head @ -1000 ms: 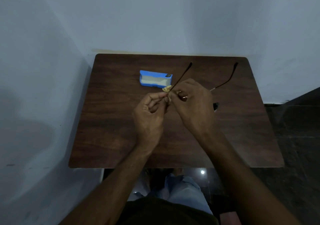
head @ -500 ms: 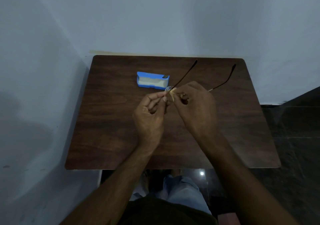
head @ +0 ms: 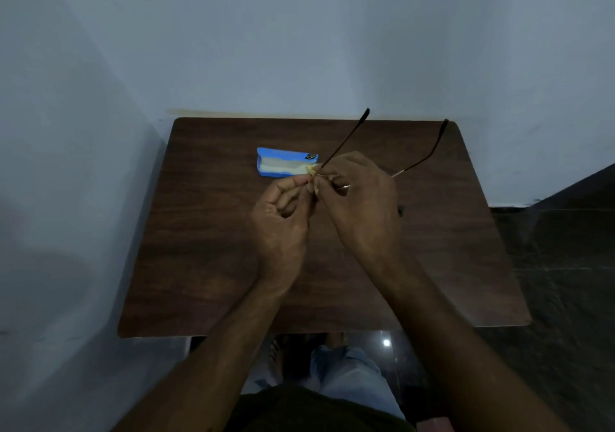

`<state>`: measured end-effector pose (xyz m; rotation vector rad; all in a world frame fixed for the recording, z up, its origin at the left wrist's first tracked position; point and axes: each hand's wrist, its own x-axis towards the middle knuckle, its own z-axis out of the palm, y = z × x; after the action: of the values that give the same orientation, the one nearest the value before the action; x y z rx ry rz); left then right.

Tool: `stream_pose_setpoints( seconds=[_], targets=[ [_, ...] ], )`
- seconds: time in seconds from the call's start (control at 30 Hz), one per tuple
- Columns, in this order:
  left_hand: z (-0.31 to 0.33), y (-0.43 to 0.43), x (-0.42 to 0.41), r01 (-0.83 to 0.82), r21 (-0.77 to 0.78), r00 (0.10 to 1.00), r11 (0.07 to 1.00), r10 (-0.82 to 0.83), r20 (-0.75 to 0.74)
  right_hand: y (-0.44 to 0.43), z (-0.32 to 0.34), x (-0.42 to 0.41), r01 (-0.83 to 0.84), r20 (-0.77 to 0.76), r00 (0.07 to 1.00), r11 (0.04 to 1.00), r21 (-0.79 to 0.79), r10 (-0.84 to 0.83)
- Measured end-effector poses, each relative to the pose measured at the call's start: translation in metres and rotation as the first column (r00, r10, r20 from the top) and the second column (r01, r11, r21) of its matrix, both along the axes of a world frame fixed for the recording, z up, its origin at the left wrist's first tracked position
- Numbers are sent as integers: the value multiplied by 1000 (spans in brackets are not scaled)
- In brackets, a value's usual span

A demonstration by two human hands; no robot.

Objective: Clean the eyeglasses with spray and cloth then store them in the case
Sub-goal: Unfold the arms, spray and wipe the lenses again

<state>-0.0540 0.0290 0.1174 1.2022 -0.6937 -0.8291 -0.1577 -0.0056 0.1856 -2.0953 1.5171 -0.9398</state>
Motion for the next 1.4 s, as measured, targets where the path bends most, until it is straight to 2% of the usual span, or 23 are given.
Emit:
stream_pose_setpoints(
  seconds=[0.07,0.2,0.3,0.4,0.47,0.6,0.77,0.83,0.93,1.1,1.27,1.4],
  targets=[
    [1,0,4,20,-15,1000,1000,-20,22,-1,2,-1,7,28,1000,1000,-13,-7],
    [3,1,4,30,-21,998,999,-28,61,-7,7,2,62,-17,998,997,-50,-63],
    [3,0,6,22,-45,998,999,-20,55,-6,11,7,14,121,992,998,67,-22],
    [5,0,9,2,-57,999,998,1,43,3,9,5,-5,161,987,998,59,-4],
    [7,0,11,-16,-62,1000,998,17,15,8,6,1,-2,132,991,999,39,-3],
    [11,-3,11,2,-90,1000,996,-1,9,3,7,1,31,-44,998,993,-112,-36],
    [11,-8,14,-12,-82,1000,997,12,3,5,11,9,-34,59,998,999,-33,36],
    [10,-7,17,-17,-94,1000,995,20,24,5,10,7,-62,-28,998,997,-49,60],
    [10,-9,18,-22,-104,998,994,28,54,-3,11,7,-20,-142,990,992,-123,2],
    [13,-15,25,-12,-106,997,994,20,69,-10,19,19,-6,128,992,997,-74,16],
    [14,-19,28,2,-108,988,994,15,157,-24,22,24,80,81,994,988,-134,-70],
    [14,-24,29,-36,-134,991,990,53,121,-22,23,33,35,150,988,997,-66,-25]
  ],
)
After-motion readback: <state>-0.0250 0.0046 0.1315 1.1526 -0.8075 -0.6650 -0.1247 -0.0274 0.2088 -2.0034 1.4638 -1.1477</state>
